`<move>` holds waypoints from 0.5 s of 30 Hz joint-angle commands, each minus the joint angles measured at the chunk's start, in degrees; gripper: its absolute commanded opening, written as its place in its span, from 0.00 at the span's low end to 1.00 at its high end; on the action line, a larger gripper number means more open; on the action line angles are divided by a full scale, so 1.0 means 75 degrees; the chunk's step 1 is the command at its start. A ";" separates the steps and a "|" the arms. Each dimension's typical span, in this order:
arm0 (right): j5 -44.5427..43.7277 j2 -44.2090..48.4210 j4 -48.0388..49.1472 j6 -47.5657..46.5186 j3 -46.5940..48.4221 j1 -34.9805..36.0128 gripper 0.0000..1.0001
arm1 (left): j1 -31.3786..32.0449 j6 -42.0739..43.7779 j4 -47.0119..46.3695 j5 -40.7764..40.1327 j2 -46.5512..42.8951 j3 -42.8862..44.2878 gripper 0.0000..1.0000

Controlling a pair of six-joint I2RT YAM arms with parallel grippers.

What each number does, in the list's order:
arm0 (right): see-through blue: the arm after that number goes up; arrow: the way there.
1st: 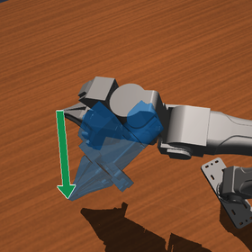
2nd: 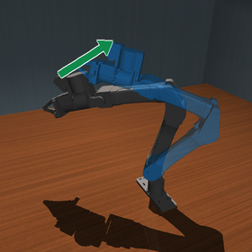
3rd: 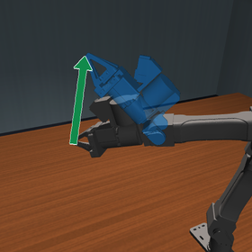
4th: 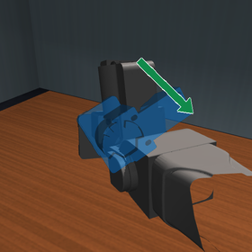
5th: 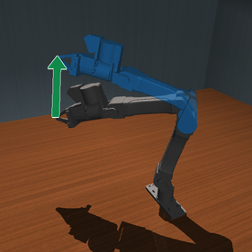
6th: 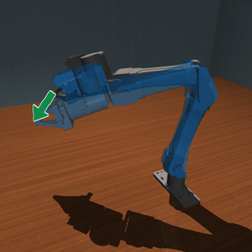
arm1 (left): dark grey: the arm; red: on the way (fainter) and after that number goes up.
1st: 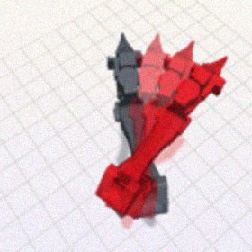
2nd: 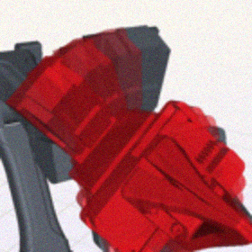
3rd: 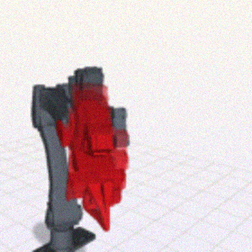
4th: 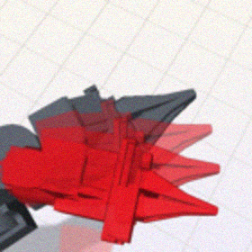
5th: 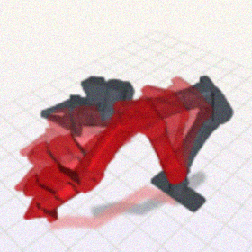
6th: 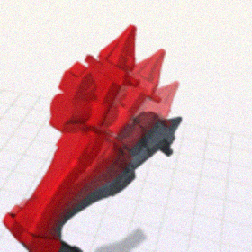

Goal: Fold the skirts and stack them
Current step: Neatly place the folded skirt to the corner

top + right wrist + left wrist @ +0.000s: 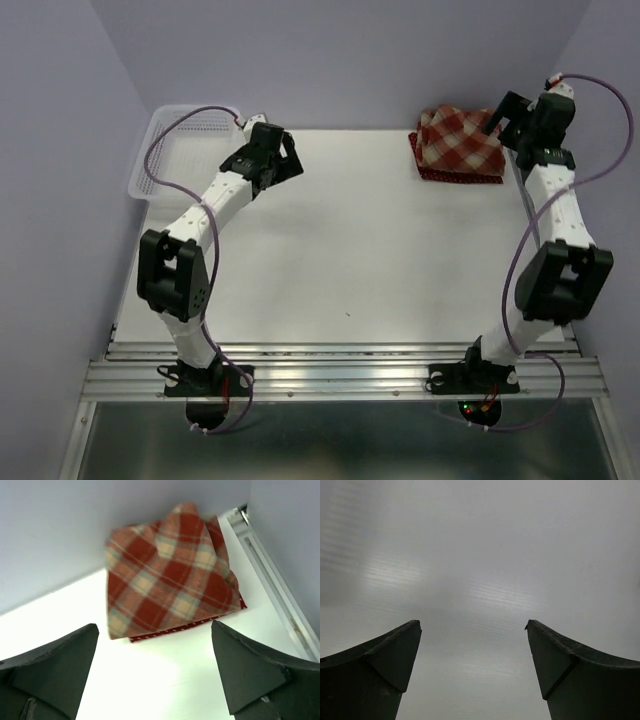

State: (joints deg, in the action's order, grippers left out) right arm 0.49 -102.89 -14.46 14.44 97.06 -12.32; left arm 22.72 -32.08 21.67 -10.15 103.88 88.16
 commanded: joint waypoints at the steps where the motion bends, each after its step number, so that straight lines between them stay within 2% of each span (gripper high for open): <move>1: -0.0368 0.1913 0.1012 0.1226 -0.2791 0.0048 1.00 | -0.0345 0.0491 -0.1618 -0.1575 -0.2009 -0.0139 0.99; 3: -0.0896 0.3268 0.1596 0.1438 -0.3993 0.0048 1.00 | -0.0439 0.0631 -0.2288 -0.1635 -0.2585 -0.0956 0.99; 5: -0.1398 0.4082 0.1775 0.1555 -0.5432 0.0048 1.00 | -0.0544 0.0749 -0.3355 -0.1658 -0.3406 -0.1673 0.99; 8: -0.1786 0.5427 0.1601 0.1543 -0.6597 0.0048 1.00 | -0.0615 0.0866 -0.4467 -0.1635 -0.4237 -0.3091 0.99; 9: -0.1835 0.5735 0.1426 0.1555 -0.7309 0.0048 1.00 | -0.0615 0.0901 -0.4669 -0.1507 -0.4380 -0.3675 0.99; 12: -0.1824 0.6896 0.0886 0.1615 -0.8471 0.0048 1.00 | -0.0639 0.0774 -0.4683 -0.1540 -0.4755 -0.4218 0.99; 15: -0.1683 0.7904 0.0417 0.1766 -0.9223 0.0048 1.00 | -0.0639 0.0621 -0.4671 -0.1483 -0.5118 -0.4897 0.99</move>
State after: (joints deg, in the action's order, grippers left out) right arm -10.63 -51.00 -9.52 25.76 32.32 -12.01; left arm 17.89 -27.38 -10.98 -20.60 65.95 56.58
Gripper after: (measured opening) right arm 0.995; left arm 0.986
